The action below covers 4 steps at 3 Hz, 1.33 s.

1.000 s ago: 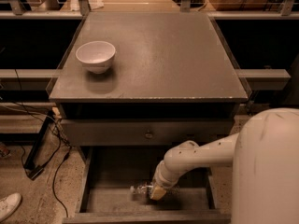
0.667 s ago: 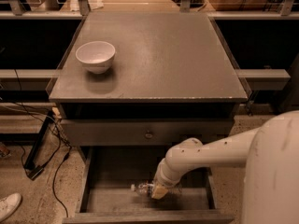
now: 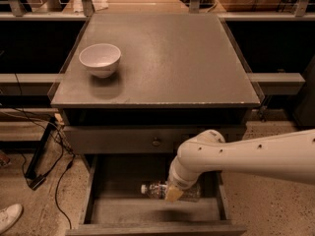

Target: Pick water bottle from middle drawer and place on counter

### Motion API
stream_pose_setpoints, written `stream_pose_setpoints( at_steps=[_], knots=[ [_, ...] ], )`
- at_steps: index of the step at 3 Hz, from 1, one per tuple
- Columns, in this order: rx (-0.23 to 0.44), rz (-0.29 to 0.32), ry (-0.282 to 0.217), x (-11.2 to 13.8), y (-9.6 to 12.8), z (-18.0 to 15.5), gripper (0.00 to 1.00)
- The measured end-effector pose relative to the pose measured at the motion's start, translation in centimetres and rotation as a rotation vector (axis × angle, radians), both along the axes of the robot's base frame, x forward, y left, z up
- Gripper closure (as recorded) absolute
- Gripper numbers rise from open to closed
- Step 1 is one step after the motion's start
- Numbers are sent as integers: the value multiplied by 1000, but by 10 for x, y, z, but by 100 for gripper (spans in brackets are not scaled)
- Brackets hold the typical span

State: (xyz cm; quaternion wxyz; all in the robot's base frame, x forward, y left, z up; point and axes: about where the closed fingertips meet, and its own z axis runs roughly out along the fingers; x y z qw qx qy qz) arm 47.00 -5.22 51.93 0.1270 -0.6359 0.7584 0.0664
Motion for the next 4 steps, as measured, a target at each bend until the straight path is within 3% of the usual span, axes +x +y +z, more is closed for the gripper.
stream_pose_setpoints(
  at_steps=[2, 4],
  knots=[
    [-19, 2, -12, 3, -4, 16, 100],
    [-55, -29, -48, -11, -32, 75, 100]
  ],
)
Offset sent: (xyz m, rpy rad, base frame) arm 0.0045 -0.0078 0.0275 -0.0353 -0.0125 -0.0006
